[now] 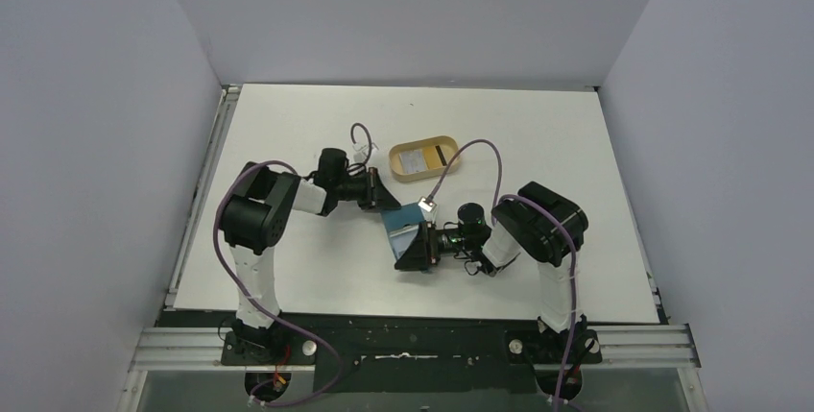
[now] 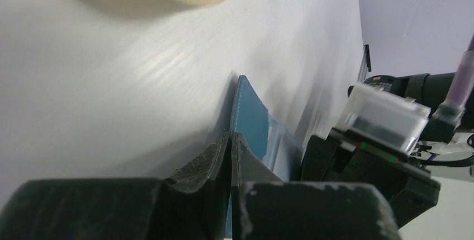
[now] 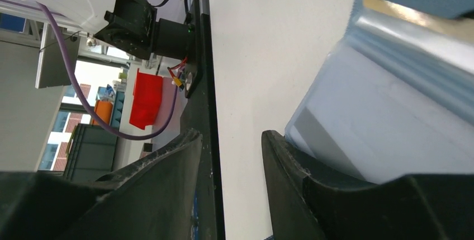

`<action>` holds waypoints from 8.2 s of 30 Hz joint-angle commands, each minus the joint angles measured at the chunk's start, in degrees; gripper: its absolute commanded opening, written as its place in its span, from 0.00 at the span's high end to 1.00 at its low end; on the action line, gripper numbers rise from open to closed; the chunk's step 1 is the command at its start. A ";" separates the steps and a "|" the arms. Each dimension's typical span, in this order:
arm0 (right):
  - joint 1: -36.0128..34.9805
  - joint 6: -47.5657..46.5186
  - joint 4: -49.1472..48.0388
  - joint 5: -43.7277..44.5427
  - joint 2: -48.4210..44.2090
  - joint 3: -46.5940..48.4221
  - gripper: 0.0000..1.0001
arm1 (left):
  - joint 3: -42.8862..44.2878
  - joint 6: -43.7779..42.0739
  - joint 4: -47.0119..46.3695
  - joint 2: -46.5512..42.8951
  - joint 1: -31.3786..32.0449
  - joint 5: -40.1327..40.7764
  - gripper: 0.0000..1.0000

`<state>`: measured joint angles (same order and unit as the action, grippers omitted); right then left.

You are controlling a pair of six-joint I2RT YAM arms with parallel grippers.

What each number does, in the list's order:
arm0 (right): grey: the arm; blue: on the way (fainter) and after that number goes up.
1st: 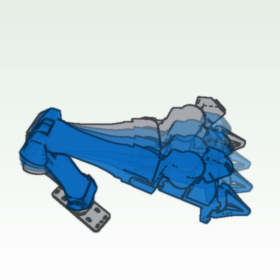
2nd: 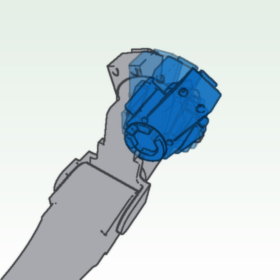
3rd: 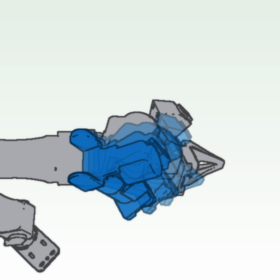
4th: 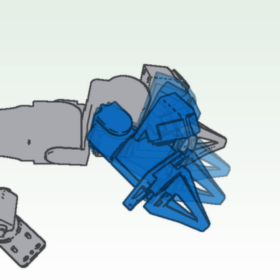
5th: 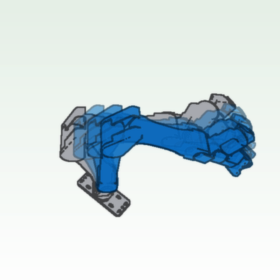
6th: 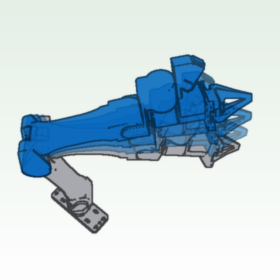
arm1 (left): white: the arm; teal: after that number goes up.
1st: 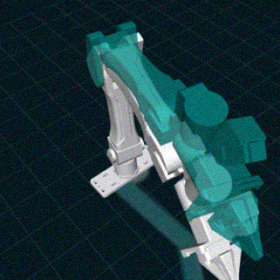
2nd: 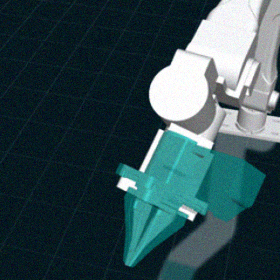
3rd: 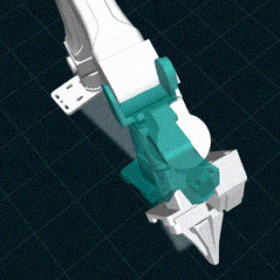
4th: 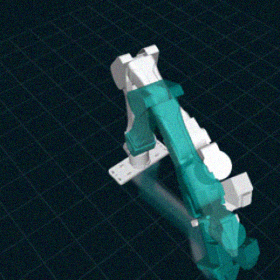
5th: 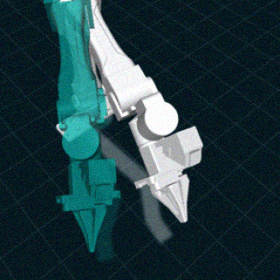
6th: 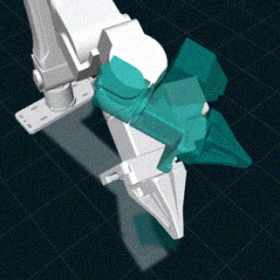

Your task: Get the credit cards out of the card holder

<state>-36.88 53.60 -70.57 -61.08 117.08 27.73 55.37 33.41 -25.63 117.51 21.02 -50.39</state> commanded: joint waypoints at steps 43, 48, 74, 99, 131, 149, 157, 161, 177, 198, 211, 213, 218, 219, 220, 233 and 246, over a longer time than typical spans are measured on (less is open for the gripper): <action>-0.07 11.56 17.01 28.79 -16.29 7.01 0.06 | -47.34 30.75 -54.62 -13.55 23.20 80.98 1.00; -0.25 1.17 40.02 34.31 -24.57 10.14 0.02 | -49.21 29.84 -54.62 -13.17 23.33 83.85 1.00; 2.34 -22.08 80.37 47.86 -45.37 21.66 0.00 | -22.15 8.28 8.57 -40.23 31.87 83.33 1.00; -1.41 -1.86 39.22 33.01 -29.92 15.34 0.00 | -44.72 23.99 -36.91 -21.36 26.69 76.54 1.00; -0.37 11.47 29.03 41.30 -12.80 10.74 0.00 | -47.85 35.03 -54.79 -3.74 20.98 69.17 1.00; -7.07 6.19 54.26 42.82 -13.73 18.03 0.00 | -48.57 38.81 -54.70 0.18 20.75 71.50 1.00; -7.76 6.33 69.92 46.35 -18.21 18.22 0.00 | -48.78 39.82 -54.45 1.55 21.20 73.20 1.00; -8.12 7.83 78.39 47.83 -17.84 18.91 0.00 | -49.00 40.24 -54.35 1.71 21.75 74.70 1.00; -11.30 19.08 73.90 53.36 -13.89 20.31 0.00 | -49.96 49.82 -54.79 2.11 22.21 72.99 1.00; -8.82 16.45 49.77 46.87 -19.76 11.79 0.00 | -50.00 56.50 -54.79 -11.68 21.66 68.47 1.00; -7.41 16.48 34.34 37.50 -17.39 10.37 0.00 | -49.00 57.60 -54.79 -15.82 19.97 65.77 1.00; -7.30 17.85 29.68 37.35 -17.04 8.79 0.00 | -49.18 57.41 -54.79 -15.49 19.86 65.77 1.00; -6.68 21.71 16.49 38.35 -15.95 4.65 0.00 | -49.81 56.08 -54.79 -13.45 19.76 65.82 1.00; -6.55 22.12 14.80 38.58 -15.75 4.20 0.00 | -49.90 55.98 -54.79 -12.88 19.74 65.71 1.00; -6.46 22.37 13.38 38.74 -15.74 3.84 0.00 | -49.90 55.70 -54.72 -12.47 19.76 65.61 1.00; -6.72 22.27 9.75 40.58 -14.89 3.77 0.00 | -49.12 54.30 -54.70 -10.21 19.75 64.52 1.00; -7.50 17.65 29.53 39.91 -13.79 9.43 0.09 | -48.44 51.04 -54.70 -12.59 19.14 62.21 1.00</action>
<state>-43.64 72.31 -39.48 -21.32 102.06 35.68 5.78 86.24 -78.15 106.39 40.29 16.56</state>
